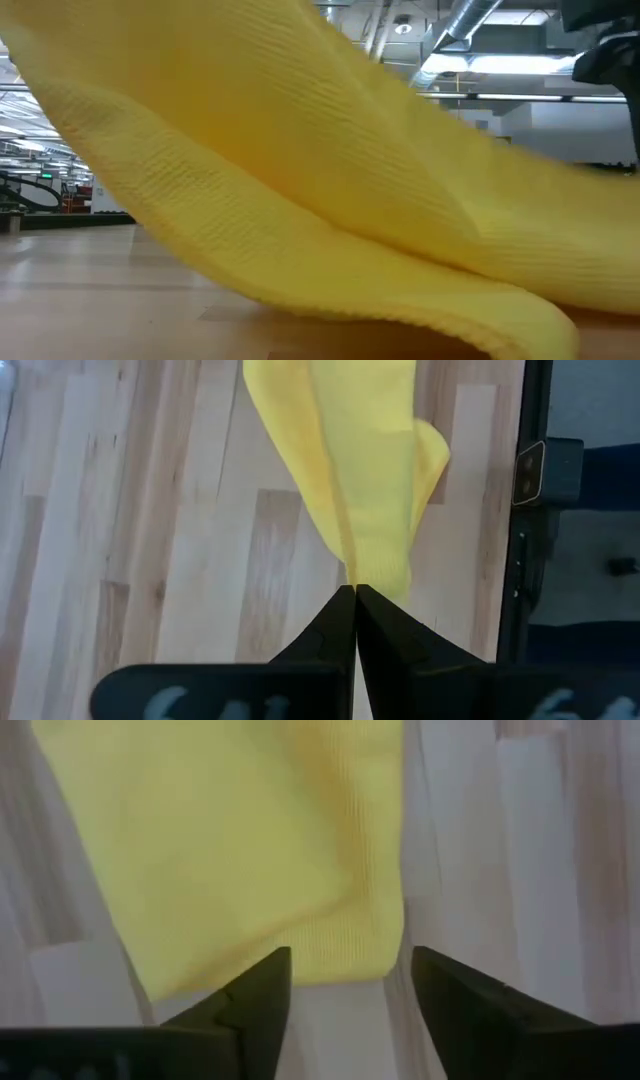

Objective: Fold microfiber towels
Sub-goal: Fold the yellow microfiber towel

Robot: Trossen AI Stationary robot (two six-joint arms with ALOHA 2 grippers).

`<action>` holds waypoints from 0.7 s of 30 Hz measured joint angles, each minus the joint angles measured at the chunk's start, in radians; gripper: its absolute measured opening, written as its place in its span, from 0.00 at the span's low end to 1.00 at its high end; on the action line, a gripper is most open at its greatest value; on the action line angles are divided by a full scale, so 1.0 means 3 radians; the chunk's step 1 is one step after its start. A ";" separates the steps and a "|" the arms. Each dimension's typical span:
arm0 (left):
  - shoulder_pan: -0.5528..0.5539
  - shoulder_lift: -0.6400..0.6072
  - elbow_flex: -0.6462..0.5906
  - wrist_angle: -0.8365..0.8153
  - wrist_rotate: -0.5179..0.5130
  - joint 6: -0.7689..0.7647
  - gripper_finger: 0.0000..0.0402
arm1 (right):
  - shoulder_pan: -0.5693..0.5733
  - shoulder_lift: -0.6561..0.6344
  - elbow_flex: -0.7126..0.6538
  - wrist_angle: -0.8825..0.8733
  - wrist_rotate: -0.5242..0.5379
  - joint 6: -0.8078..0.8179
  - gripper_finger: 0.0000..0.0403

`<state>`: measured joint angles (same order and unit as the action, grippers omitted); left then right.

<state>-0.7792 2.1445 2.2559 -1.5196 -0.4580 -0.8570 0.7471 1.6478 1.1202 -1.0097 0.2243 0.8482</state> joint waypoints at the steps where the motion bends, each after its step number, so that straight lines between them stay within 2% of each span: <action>1: 0.0000 0.0000 0.0000 -0.0001 0.0000 0.0000 0.00 | 0.0004 -0.0018 0.0001 0.0027 0.0038 -0.0001 0.58; 8: 0.0006 0.0000 0.0000 -0.0001 -0.0100 -0.0003 0.00 | -0.0012 -0.0009 -0.0042 0.0173 0.0296 -0.0062 0.61; 16: 0.0006 0.0000 0.0000 -0.0001 -0.0152 -0.0005 0.00 | -0.0279 0.0000 -0.0474 0.0851 0.0221 -0.0262 0.62; 21: 0.0006 0.0000 0.0000 -0.0001 -0.0153 -0.0006 0.00 | -0.0378 0.0000 -0.0488 0.0960 0.0219 -0.0419 0.62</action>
<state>-0.7773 2.1445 2.2559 -1.5200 -0.5037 -0.8589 0.6336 1.6478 0.9737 -0.7217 0.2901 0.7224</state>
